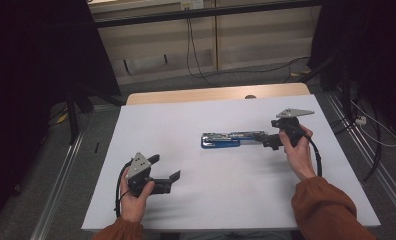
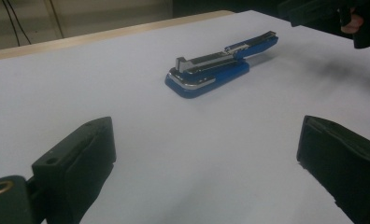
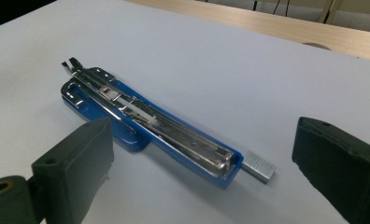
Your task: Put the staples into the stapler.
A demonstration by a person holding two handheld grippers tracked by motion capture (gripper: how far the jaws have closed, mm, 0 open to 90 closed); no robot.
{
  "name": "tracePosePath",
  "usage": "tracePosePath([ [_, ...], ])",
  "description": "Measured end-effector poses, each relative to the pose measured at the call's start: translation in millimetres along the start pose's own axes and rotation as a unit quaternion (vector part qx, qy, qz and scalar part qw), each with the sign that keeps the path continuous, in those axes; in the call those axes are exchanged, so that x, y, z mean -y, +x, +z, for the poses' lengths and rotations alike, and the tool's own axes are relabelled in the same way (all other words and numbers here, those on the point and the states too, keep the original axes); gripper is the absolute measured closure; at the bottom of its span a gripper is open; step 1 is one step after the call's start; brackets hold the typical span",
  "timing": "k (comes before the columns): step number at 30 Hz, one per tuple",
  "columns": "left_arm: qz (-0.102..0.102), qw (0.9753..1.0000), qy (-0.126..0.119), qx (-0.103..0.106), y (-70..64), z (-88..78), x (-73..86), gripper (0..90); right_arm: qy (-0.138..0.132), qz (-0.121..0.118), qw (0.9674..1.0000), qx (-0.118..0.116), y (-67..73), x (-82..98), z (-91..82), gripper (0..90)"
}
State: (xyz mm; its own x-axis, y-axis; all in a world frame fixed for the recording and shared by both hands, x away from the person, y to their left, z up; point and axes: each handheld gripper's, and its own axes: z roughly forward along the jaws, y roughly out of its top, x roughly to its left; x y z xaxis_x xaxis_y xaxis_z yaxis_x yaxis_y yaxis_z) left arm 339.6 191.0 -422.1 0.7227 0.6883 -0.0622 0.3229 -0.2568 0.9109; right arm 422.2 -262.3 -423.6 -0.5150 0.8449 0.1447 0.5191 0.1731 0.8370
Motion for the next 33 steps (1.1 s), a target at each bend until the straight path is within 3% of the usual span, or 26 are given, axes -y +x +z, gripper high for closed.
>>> tracePosePath([
  [5, 0.011, 0.9999, 0.006, -0.008, -1.4, -1.0, 1.0, 4.7, -0.003, -0.003, 1.0, -0.001, -5.6, -10.1, 0.0, 6.3],
  [9, 0.005, 0.9998, 0.011, -0.013, -1.6, -3.0, 3.3, 4.6, 0.0, -0.017, 0.9998, -0.013, -8.0, -15.9, -0.5, 6.0],
  [18, 0.002, 0.9996, 0.01, -0.027, -6.1, -10.1, 8.1, 3.9, 0.006, -0.02, 0.9997, -0.011, -22.9, -20.1, -7.5, 7.7],
  [28, 0.003, 0.9998, 0.012, -0.017, -5.4, -7.7, 6.7, 3.9, 0.067, -0.035, 0.9972, 0.0, -46.2, -28.9, 3.4, 21.4],
  [31, -0.004, 0.9997, 0.015, -0.019, -2.5, -8.7, 7.8, 3.9, 0.084, -0.051, 0.9952, -0.002, -52.5, -28.9, 10.1, 31.7],
  [33, -0.011, 0.9997, 0.011, -0.017, -1.6, -9.2, 8.0, 3.9, 0.092, -0.058, 0.9941, 0.003, -55.3, -27.6, 12.8, 33.1],
])
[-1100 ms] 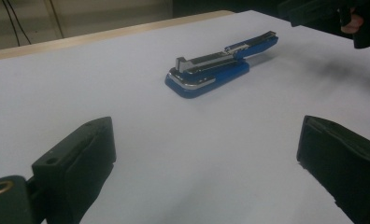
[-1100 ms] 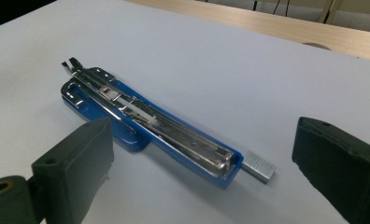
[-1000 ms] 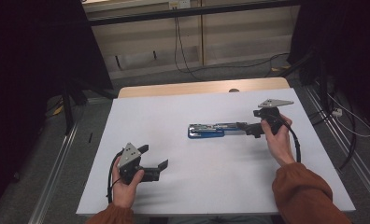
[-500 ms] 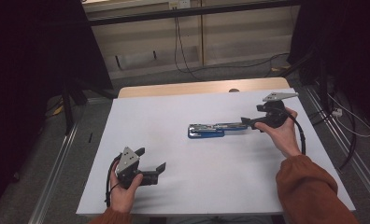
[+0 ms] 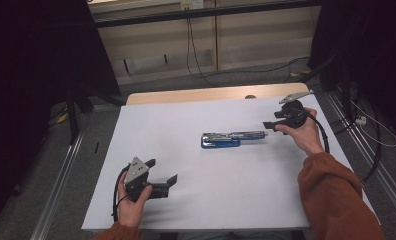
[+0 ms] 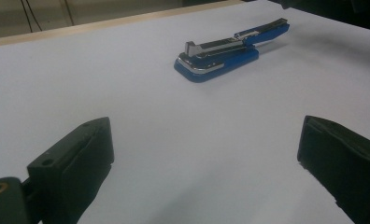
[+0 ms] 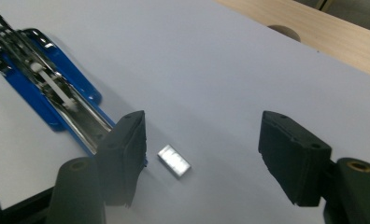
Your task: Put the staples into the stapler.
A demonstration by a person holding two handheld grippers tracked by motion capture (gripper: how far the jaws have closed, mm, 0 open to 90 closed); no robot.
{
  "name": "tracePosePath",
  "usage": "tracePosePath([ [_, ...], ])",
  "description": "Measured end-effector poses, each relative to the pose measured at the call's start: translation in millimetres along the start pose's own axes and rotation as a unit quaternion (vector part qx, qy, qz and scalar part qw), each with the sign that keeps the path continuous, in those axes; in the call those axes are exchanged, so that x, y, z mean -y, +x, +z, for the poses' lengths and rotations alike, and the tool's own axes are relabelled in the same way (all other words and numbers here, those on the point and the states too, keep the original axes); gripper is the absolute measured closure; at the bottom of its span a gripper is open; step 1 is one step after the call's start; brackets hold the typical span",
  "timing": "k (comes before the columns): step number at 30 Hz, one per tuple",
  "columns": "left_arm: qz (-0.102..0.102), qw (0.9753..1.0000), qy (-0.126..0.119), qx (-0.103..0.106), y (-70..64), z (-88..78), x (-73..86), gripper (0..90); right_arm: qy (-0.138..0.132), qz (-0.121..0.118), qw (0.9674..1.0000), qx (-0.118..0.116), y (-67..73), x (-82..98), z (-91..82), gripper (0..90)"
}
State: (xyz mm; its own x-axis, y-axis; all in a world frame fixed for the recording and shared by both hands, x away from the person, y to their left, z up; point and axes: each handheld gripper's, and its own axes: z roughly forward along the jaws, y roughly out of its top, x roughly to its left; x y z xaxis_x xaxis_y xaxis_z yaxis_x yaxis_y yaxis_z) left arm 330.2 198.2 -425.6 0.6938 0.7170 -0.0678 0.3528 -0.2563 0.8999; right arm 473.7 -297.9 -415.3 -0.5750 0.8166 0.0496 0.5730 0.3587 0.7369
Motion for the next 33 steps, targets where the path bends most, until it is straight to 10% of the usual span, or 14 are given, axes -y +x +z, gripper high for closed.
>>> tracePosePath([
  [15, 0.003, 1.0, 0.005, -0.004, -0.4, 0.0, 0.2, 3.9, 0.061, -0.045, 0.9969, -0.025, -5.4, 3.0, 15.9, 51.4],
  [33, -0.002, 0.9999, 0.012, -0.005, 0.7, 0.9, 1.5, 3.9, 0.098, -0.044, 0.9927, -0.055, -4.3, 11.3, 30.8, 58.9],
])
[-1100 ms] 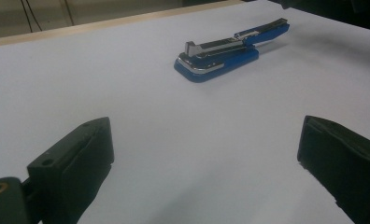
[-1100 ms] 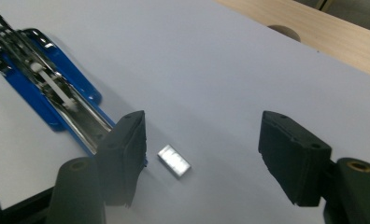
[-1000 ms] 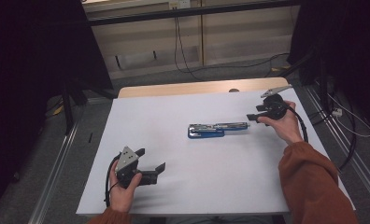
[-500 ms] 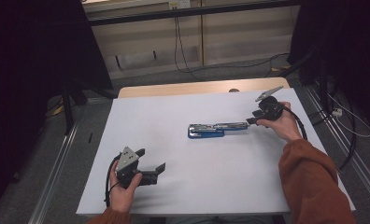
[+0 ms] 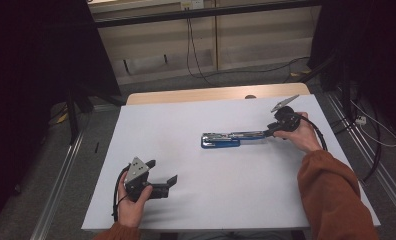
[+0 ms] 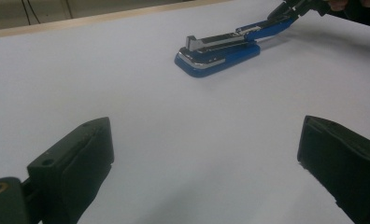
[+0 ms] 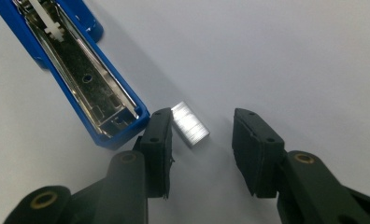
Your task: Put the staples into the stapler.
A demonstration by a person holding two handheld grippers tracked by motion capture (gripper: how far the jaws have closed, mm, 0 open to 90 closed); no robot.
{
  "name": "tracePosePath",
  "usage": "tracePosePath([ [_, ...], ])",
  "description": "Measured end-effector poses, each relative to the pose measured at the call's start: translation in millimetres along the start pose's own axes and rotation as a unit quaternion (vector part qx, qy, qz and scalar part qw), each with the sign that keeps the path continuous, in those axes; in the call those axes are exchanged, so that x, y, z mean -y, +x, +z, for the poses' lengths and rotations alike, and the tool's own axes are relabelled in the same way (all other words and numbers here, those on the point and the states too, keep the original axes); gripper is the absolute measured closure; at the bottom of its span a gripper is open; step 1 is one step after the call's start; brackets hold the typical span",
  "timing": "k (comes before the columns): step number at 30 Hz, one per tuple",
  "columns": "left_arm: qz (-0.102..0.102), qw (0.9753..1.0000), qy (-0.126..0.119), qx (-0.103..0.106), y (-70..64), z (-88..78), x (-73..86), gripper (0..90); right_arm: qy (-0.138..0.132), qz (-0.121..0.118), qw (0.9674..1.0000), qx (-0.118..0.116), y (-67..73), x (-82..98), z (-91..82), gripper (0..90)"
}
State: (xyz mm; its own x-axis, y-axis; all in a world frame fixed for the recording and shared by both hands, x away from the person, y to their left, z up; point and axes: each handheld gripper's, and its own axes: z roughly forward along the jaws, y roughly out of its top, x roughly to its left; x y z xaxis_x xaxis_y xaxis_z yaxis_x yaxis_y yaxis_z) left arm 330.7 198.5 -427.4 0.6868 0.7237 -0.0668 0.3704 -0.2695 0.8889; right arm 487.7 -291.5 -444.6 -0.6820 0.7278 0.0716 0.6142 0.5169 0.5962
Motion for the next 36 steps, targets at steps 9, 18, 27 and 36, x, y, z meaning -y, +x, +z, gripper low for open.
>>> tracePosePath([
  [9, -0.004, 1.0, 0.003, 0.004, 0.5, 1.3, 0.5, 3.9, 0.001, -0.014, 0.9999, -0.009, 1.3, -1.3, 4.5, 67.9],
  [18, -0.011, 0.9999, 0.001, 0.006, 1.9, 0.6, 0.7, 3.9, 0.002, -0.018, 0.9998, -0.005, 1.9, -2.1, 4.6, 75.6],
  [27, -0.013, 0.9999, 0.006, 0.009, 2.0, 1.5, 1.3, 3.9, 0.004, -0.019, 0.9998, 0.002, 2.5, -2.2, 4.3, 79.2],
  [36, -0.012, 0.9999, 0.007, 0.01, 1.7, 2.1, 1.4, 3.9, 0.003, -0.012, 0.9999, 0.009, 1.0, 0.2, -1.3, 79.2],
])
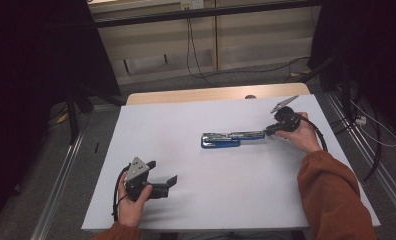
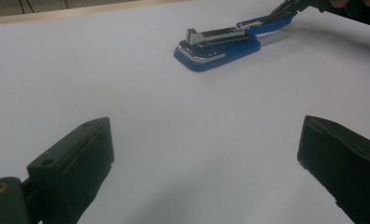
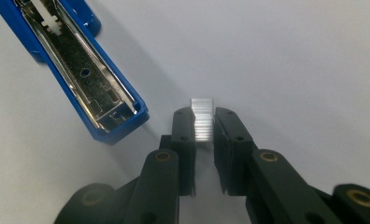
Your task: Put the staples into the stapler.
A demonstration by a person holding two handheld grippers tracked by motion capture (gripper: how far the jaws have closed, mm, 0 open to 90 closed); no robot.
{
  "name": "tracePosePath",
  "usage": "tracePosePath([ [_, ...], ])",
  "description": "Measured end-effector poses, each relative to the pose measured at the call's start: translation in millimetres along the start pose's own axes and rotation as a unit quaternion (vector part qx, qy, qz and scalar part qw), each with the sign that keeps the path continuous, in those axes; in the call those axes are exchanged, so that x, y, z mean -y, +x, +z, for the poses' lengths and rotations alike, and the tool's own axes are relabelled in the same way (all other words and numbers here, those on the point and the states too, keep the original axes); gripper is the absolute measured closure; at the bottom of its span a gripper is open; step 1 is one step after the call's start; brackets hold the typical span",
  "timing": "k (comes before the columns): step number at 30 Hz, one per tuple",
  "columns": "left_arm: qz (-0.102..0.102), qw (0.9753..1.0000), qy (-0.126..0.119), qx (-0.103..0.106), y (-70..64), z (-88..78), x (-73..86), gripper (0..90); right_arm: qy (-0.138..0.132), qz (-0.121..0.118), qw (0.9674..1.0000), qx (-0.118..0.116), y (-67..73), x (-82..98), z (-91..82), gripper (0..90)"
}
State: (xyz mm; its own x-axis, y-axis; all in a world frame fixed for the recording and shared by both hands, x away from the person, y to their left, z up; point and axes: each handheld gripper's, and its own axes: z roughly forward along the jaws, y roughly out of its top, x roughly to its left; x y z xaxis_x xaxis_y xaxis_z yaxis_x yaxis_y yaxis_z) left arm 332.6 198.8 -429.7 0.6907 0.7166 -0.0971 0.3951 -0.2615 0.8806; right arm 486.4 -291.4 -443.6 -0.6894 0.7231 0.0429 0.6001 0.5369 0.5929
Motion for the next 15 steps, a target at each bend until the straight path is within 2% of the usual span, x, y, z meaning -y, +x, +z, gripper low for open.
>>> tracePosePath([
  [9, -0.001, 1.0, 0.0, -0.002, 0.4, -0.7, 0.0, 3.9, -0.015, 0.011, 0.9998, 0.001, -1.5, 3.7, -1.2, 79.2],
  [15, 0.006, 0.9999, -0.006, -0.005, -0.5, -2.2, -1.7, 3.9, -0.032, 0.002, 0.9995, 0.005, -1.0, 2.6, -4.1, 79.2],
])
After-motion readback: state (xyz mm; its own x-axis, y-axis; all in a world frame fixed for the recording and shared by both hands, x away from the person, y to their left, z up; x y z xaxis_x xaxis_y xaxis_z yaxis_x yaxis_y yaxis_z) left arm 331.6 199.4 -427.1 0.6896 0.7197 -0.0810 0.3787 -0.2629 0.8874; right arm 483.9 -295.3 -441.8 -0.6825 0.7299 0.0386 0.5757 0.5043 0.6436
